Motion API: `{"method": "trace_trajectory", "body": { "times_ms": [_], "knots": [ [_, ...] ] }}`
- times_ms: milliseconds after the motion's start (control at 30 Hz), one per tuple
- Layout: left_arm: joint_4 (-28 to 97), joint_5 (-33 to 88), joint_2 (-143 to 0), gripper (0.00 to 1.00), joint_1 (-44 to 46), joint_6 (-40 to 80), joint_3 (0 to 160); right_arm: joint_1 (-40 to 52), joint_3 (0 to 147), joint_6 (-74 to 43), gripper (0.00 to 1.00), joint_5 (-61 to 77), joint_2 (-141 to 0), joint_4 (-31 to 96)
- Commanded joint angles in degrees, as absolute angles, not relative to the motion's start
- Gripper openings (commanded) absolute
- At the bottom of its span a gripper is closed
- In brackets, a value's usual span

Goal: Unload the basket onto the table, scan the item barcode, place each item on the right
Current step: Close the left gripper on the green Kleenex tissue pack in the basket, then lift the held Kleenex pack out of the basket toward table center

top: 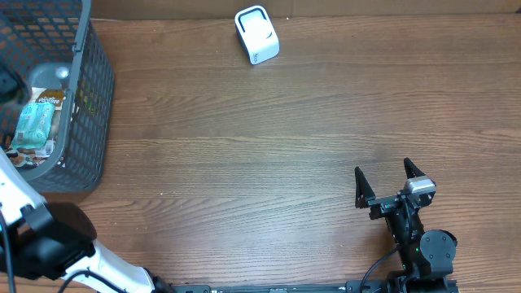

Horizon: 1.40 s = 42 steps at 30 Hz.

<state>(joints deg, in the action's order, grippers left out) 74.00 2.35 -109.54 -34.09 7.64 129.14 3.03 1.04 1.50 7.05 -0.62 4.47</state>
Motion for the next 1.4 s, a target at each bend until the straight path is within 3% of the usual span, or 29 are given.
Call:
{"method": "trace_trajectory", "body": {
  "times_ms": [0,367,567,700,1133,1367],
  "knots": [
    [76.0,7.4,-105.3,0.19,-31.4,12.1,135.1,2.9,0.5,1.8,1.0,6.5,-0.2,4.3],
    [87.3,11.4,-101.2,0.22,-11.4,13.3,138.8,2.9,0.5,1.8,1.0,6.5,-0.2,4.3],
    [91.2,4.0,-102.7,0.26,0.6,15.0,138.8,2.9,0.5,1.8,1.0,6.5,-0.2,4.3],
    [93.3,1.2,-104.9,0.22,7.5,20.1,138.7,2.9,0.5,1.8,1.0,6.5,-0.2,4.3],
    [94.7,1.3,-114.5,0.22,23.1,26.9,138.0,2.9,0.5,1.8,1.0,6.5,-0.2,4.3],
    [94.5,1.6,-120.6,0.14,28.5,33.5,138.0,2.9,0.5,1.8,1.0,6.5,-0.2,4.3]
  ]
}}
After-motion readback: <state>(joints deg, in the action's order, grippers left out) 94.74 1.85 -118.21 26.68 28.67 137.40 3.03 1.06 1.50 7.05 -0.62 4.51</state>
